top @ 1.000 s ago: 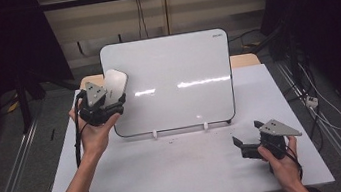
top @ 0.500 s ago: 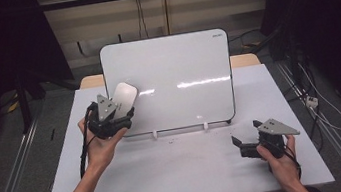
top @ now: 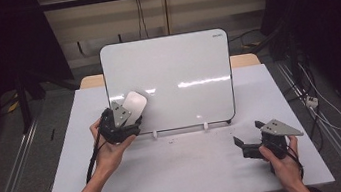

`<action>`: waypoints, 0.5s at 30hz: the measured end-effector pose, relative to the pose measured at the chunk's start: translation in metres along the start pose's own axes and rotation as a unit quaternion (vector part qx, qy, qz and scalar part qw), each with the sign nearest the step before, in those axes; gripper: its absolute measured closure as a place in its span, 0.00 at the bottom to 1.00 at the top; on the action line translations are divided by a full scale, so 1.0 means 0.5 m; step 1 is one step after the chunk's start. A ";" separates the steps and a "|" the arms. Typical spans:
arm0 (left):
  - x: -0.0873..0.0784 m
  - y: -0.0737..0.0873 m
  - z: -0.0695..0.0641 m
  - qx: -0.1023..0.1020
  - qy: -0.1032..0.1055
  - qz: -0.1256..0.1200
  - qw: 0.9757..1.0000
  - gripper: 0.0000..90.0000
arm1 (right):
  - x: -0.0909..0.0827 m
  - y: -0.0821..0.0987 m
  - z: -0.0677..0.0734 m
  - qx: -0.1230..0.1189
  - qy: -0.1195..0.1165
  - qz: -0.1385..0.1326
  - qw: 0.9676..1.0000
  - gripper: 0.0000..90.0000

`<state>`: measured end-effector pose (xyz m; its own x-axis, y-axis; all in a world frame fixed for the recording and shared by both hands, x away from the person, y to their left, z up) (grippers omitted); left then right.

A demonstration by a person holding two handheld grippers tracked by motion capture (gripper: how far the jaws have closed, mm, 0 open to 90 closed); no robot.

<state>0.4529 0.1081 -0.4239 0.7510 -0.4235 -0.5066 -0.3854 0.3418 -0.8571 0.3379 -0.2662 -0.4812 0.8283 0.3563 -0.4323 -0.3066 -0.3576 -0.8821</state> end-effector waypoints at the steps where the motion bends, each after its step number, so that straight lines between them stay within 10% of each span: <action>1: 0.004 0.002 -0.002 -0.001 -0.001 0.000 1.000 0.35 | 0.000 0.000 0.000 0.000 0.000 0.000 1.000 0.05; 15: 0.034 0.033 0.012 0.050 -0.045 0.014 0.998 0.34 | 0.000 -0.002 0.003 -0.005 0.000 0.001 1.000 0.05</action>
<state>0.4625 0.1117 -0.4459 0.7878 -0.3361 -0.5161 -0.3554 0.4362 -0.8267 0.3373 -0.2645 -0.4803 0.8276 0.3564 -0.4337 -0.3033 -0.3662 -0.8797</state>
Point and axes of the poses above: each handheld gripper's, and its own axes: x roughly forward along the jaws, y roughly out of its underside, z roughly to its left, the point moved 6 cm from there along x, roughly forward along the jaws, and after that the axes turned 15 degrees about -x, right-handed, at the moved point
